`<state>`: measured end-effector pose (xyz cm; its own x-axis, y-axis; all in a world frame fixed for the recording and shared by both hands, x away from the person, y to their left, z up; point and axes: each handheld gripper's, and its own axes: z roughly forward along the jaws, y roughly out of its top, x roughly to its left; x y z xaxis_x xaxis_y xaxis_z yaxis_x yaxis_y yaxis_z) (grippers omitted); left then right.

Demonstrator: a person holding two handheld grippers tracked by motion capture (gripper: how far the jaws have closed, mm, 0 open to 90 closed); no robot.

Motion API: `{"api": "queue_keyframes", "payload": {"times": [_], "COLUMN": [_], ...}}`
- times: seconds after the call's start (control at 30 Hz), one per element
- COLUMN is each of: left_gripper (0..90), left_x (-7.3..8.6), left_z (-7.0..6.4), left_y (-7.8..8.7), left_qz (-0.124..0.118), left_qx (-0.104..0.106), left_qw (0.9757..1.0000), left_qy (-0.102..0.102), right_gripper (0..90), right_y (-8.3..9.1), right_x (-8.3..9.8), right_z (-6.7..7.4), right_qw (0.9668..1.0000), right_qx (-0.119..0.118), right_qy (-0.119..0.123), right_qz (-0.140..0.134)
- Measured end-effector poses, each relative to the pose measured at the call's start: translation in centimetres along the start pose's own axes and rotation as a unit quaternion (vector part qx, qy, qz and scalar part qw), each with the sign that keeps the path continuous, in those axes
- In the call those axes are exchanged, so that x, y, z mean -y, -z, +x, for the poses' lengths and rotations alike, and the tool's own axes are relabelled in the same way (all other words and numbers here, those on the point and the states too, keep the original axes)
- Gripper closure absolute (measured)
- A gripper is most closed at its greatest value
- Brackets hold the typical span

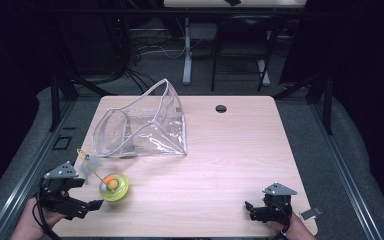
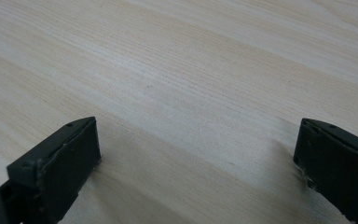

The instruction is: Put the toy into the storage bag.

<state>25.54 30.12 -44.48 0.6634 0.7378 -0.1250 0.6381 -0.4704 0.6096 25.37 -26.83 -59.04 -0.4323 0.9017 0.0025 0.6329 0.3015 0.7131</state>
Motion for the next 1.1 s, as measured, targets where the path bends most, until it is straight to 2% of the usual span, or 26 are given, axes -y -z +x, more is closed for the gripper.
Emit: {"api": "queue_keyframes", "payload": {"times": [0.17, 0.23, 0.47, 0.53, 0.6, 0.73, 0.9, 1.03, 1.1], "left_gripper": [0.1, 0.0, 1.9, 9.6, 11.5, 22.7, 48.3, 60.2, 61.8], "left_x": [-1.0, -1.3, -2.5, -2.8, -3.1, -3.6, -4.0, -3.9, -3.9], "left_z": [0.1, 0.2, 0.5, 0.7, 0.8, 0.9, 1.2, 1.3, 1.3], "left_y": [-0.1, -0.1, -0.2, -0.1, 0.0, 0.1, 0.1, 0.1, 0.2], "left_qz": [-0.001, -0.008, 0.001, 0.003, 0.004, 0.006, 0.004, 0.003, 0.001], "left_qx": [0.008, 0.013, 0.003, 0.001, -0.004, -0.01, -0.016, -0.014, -0.012], "left_qw": [0.9999, 0.9999, 0.9999, 0.9998, 0.9998, 0.9997, 0.9997, 0.9998, 0.9998], "left_qy": [-0.009, -0.006, -0.015, -0.019, -0.019, -0.022, -0.017, -0.013, -0.014], "right_gripper": [0.0, 0.0, 0.0, 0.0, 0.0, 0.0, 0.0, 0.0, 0.0], "right_y": [0.0, 0.0, 0.0, 0.0, 0.0, 0.0, 0.0, 0.0, 0.0], "right_x": [0.0, 0.0, 0.0, 0.0, 0.0, 0.0, 0.0, 0.0, 0.0], "right_z": [0.0, 0.0, 0.0, 0.0, 0.0, 0.0, 0.0, 0.0, 0.0], "right_qw": [1.0, 1.0, 1.0, 1.0, 1.0, 1.0, 1.0, 1.0, 1.0], "right_qx": [0.0, 0.0, 0.0, 0.0, 0.0, 0.0, 0.0, 0.0, 0.0], "right_qy": [0.0, 0.0, 0.0, 0.0, 0.0, 0.0, 0.0, 0.0, 0.0], "right_qz": [0.0, 0.0, 0.0, 0.0, 0.0, 0.0, 0.0, 0.0, 0.0]}}
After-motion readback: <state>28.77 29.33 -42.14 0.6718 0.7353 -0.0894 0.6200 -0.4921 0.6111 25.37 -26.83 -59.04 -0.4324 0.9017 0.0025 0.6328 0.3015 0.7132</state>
